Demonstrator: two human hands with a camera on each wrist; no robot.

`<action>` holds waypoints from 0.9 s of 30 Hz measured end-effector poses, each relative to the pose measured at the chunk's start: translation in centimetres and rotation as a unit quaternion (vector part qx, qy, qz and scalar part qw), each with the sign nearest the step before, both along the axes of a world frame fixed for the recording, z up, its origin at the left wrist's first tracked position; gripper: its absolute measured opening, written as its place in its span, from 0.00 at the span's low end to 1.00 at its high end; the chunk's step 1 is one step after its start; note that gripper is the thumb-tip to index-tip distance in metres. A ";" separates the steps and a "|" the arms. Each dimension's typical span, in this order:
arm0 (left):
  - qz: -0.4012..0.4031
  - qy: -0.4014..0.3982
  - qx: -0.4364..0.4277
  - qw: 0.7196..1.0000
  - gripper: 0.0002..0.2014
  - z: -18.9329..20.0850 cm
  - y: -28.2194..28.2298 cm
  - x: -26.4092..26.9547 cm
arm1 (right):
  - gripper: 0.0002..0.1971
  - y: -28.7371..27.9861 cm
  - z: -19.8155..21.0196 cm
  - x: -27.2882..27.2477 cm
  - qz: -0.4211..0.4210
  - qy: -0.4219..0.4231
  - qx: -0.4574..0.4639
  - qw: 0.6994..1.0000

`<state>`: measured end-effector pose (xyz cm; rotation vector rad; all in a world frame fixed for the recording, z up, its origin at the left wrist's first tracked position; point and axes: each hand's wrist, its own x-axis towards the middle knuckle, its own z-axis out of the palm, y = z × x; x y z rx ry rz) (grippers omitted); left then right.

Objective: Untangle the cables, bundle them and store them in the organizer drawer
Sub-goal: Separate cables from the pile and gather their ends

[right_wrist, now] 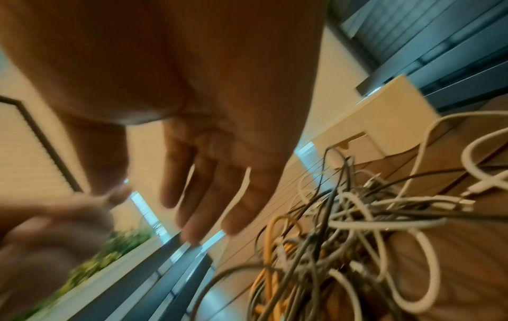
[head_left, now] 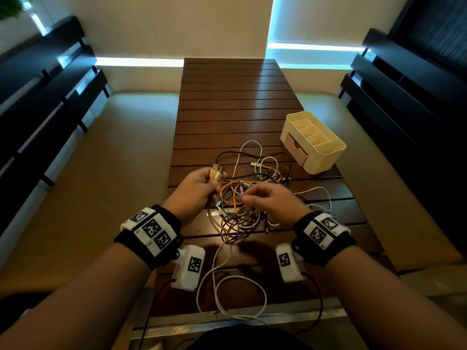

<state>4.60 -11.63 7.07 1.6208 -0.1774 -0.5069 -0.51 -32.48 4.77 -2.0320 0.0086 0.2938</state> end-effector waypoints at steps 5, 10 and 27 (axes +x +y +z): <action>0.017 0.038 0.003 0.999 0.13 -0.7 0.9 0.4 | 0.01 -3.9 -1.4 1.6 -0.221 -0.079 -0.026 0.972; 0.006 0.029 0.004 1.000 0.14 -1.4 0.6 0.3 | 0.02 -3.8 -2.9 2.7 -0.210 -0.064 -0.073 0.973; 0.056 0.032 -0.018 0.998 0.16 -4.6 0.2 1.4 | 0.08 -1.0 -5.1 10.6 -0.056 0.030 -0.331 0.941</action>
